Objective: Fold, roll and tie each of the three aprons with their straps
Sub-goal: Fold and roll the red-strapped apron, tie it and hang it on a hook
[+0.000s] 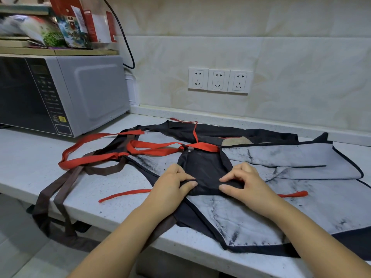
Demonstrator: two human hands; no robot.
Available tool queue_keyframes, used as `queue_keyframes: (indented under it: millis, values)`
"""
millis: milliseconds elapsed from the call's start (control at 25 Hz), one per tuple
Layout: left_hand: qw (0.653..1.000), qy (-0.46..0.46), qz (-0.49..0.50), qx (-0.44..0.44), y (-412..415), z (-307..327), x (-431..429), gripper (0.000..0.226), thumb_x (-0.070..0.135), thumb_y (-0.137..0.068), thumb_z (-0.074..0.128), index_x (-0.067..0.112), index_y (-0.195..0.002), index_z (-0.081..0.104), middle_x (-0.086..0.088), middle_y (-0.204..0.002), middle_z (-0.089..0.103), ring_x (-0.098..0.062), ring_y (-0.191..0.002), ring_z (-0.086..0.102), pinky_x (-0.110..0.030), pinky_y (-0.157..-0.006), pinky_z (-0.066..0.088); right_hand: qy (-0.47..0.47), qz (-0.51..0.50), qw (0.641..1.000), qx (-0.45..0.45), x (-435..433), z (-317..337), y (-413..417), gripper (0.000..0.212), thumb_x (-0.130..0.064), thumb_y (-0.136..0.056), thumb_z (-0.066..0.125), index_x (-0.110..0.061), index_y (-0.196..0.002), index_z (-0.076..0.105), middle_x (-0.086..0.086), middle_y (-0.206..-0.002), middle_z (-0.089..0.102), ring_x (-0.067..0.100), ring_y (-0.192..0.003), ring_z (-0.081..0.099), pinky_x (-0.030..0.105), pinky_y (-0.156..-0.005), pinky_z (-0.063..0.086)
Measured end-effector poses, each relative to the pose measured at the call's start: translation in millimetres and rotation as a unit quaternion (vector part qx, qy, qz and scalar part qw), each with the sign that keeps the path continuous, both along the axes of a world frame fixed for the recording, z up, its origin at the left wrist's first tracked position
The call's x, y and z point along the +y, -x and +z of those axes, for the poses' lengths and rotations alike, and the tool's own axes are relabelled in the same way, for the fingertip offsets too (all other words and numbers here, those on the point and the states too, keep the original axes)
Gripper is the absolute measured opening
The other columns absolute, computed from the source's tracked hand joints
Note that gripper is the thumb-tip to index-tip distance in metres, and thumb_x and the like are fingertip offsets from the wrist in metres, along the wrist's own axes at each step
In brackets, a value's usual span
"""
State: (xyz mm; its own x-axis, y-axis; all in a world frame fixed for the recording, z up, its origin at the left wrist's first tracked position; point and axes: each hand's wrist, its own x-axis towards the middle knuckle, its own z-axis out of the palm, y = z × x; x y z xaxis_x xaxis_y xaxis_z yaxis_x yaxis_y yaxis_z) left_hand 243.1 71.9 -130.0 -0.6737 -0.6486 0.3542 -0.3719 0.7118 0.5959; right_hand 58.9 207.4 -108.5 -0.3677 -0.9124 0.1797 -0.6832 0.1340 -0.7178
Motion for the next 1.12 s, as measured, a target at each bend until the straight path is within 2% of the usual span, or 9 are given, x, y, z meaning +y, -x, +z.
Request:
queue_keyframes:
  millis: [120,240,360,480,640,720,840,1040,1120]
  values:
    - [0.996,0.053,0.045,-0.052,8,2,-4,0.021,0.038,-0.095,0.056,0.031,-0.111,0.069,0.01,-0.099,0.057,-0.017,-0.103,0.045,-0.025,-0.091,0.036,-0.044,0.008,0.999,0.005,1,2,8,0.012,-0.033,-0.084,0.072,-0.039,-0.095,0.069,-0.012,-0.1,0.049,-0.002,-0.108,0.04,0.007,-0.087,0.029]
    - [0.979,0.16,0.098,-0.073,17,4,4,0.013,0.032,-0.094,0.057,0.029,-0.104,0.065,0.009,-0.095,0.064,-0.022,-0.098,0.052,-0.035,-0.082,0.043,-0.086,-0.021,0.996,0.009,-16,9,14,0.001,-0.037,-0.086,0.069,-0.036,-0.086,0.069,-0.008,-0.097,0.056,0.005,-0.101,0.051,0.02,-0.085,0.037]
    - [0.968,0.231,0.067,-0.074,21,-1,11,0.025,0.039,-0.09,0.06,0.021,-0.1,0.073,0.005,-0.096,0.065,-0.022,-0.095,0.057,-0.037,-0.079,0.05,-0.113,-0.075,0.991,0.006,-32,14,21,0.025,-0.042,-0.08,0.073,-0.022,-0.087,0.062,-0.006,-0.088,0.06,0.01,-0.078,0.055,0.026,-0.07,0.041]
    - [0.98,0.141,0.066,-0.125,23,-2,2,0.037,0.044,-0.098,0.047,0.023,-0.122,0.065,0.004,-0.113,0.055,-0.019,-0.108,0.047,-0.032,-0.091,0.043,-0.122,-0.114,0.985,0.037,-41,12,24,0.033,-0.046,-0.078,0.074,-0.02,-0.08,0.054,-0.003,-0.093,0.051,0.013,-0.075,0.054,0.029,-0.071,0.044]
    - [0.963,0.096,0.096,-0.234,40,17,-14,0.04,0.048,-0.101,0.034,0.031,-0.127,0.059,0.003,-0.123,0.051,-0.023,-0.12,0.04,-0.039,-0.099,0.036,-0.113,-0.14,0.977,0.113,-49,5,24,0.032,-0.055,-0.086,0.06,-0.024,-0.079,0.059,-0.002,-0.097,0.048,0.014,-0.085,0.055,0.033,-0.08,0.047]
    - [0.957,0.019,0.085,-0.277,48,26,-24,0.037,0.049,-0.101,0.035,0.033,-0.125,0.058,0.002,-0.128,0.052,-0.026,-0.127,0.037,-0.044,-0.102,0.033,-0.103,-0.128,0.985,0.059,-46,5,29,0.032,-0.058,-0.085,0.059,-0.026,-0.083,0.06,-0.004,-0.096,0.054,0.012,-0.085,0.056,0.03,-0.074,0.045]
    - [0.961,-0.073,0.088,-0.252,56,32,-40,0.013,0.046,-0.098,0.043,0.04,-0.101,0.054,0.004,-0.121,0.058,-0.025,-0.125,0.039,-0.044,-0.102,0.036,-0.098,-0.095,0.985,-0.102,-43,11,43,0.028,-0.047,-0.076,0.075,-0.023,-0.087,0.064,-0.003,-0.098,0.064,0.011,-0.088,0.059,0.025,-0.071,0.043]
    - [0.917,0.223,0.117,-0.31,86,31,-31,0.028,0.017,-0.09,0.052,0.026,-0.111,0.067,0.001,-0.122,0.052,-0.026,-0.118,0.038,-0.034,-0.091,0.034,-0.087,-0.12,0.985,-0.085,-58,6,50,0.027,-0.044,-0.077,0.077,-0.019,-0.08,0.066,-0.003,-0.081,0.063,0.009,-0.069,0.054,0.023,-0.061,0.038]
    - [0.927,0.205,0.077,-0.306,97,35,-41,0.035,0.011,-0.089,0.051,0.019,-0.121,0.063,-0.003,-0.127,0.053,-0.026,-0.118,0.041,-0.033,-0.095,0.039,-0.095,-0.131,0.985,-0.055,-62,3,51,0.028,-0.049,-0.078,0.074,-0.023,-0.076,0.063,-0.007,-0.071,0.058,0.009,-0.064,0.052,0.026,-0.059,0.039]
